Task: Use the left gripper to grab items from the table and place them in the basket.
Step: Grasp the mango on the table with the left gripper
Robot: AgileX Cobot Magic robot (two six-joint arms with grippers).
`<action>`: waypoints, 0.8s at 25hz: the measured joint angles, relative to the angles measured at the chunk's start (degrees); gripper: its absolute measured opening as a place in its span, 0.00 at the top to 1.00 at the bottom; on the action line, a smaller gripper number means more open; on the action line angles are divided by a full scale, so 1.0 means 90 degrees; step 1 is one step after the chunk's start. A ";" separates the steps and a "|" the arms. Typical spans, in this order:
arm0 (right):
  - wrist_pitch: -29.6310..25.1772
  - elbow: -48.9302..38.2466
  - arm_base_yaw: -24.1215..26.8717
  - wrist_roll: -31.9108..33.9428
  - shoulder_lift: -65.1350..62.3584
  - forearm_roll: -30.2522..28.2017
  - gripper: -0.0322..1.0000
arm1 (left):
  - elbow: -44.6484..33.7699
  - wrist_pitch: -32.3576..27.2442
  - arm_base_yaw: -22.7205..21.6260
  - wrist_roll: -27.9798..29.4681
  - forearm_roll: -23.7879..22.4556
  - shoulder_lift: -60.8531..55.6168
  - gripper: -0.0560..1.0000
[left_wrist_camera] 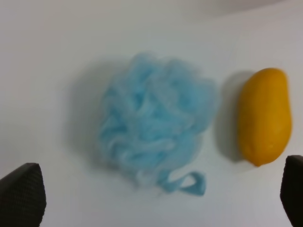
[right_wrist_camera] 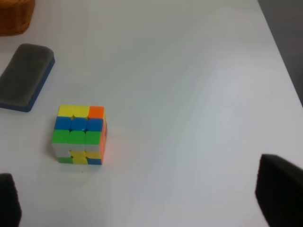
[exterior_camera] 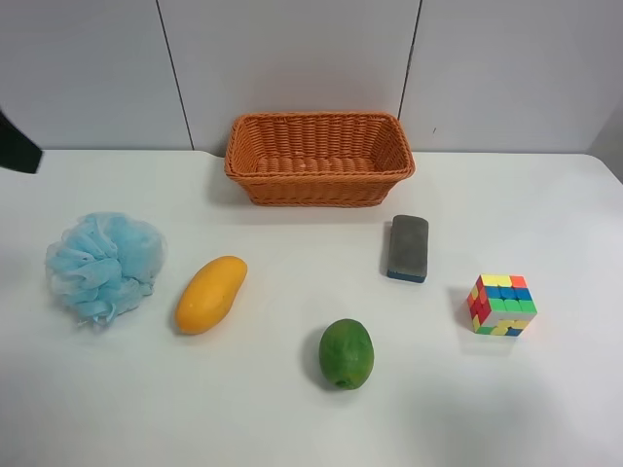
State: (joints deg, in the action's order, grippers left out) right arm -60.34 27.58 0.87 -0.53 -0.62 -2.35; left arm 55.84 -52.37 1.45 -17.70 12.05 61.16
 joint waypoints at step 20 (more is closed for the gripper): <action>0.0000 0.0000 0.0000 0.0000 0.0000 0.0000 0.01 | 0.0073 0.1480 0.2786 0.0731 0.0120 0.3858 0.01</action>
State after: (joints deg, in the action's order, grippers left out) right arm -60.34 27.58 0.87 -0.53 -0.62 -2.35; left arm 56.50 -39.05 26.53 -11.12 13.13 95.89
